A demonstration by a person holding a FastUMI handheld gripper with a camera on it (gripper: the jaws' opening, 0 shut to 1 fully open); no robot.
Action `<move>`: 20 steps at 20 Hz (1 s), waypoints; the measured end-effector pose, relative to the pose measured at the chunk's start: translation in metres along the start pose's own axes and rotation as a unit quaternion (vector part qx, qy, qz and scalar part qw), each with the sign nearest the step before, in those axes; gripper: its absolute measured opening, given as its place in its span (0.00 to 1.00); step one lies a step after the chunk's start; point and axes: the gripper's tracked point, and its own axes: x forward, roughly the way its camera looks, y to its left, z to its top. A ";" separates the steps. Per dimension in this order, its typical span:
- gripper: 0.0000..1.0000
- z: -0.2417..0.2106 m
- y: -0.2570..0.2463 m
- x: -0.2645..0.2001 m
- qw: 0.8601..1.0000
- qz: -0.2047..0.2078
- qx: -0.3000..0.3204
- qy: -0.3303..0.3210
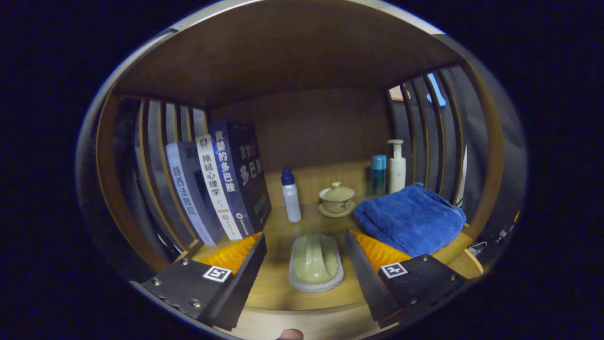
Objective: Pull open the drawer, take out the items inside it, and place them on the countertop above the cabinet.
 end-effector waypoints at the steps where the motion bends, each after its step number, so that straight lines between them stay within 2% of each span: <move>1: 0.99 0.005 -0.003 -0.011 1.000 -0.005 -0.004 -0.003; 7: 0.99 0.037 -0.013 -0.096 0.998 -0.037 -0.022 -0.039; 11: 0.99 0.046 -0.007 -0.152 0.997 -0.024 -0.032 -0.063; 15: 0.99 0.033 -0.002 -0.198 0.996 -0.021 -0.052 -0.063; 17: 0.99 0.022 0.008 -0.214 0.996 -0.006 -0.050 -0.067; 20: 0.99 -0.003 0.000 -0.241 0.996 -0.012 -0.067 -0.065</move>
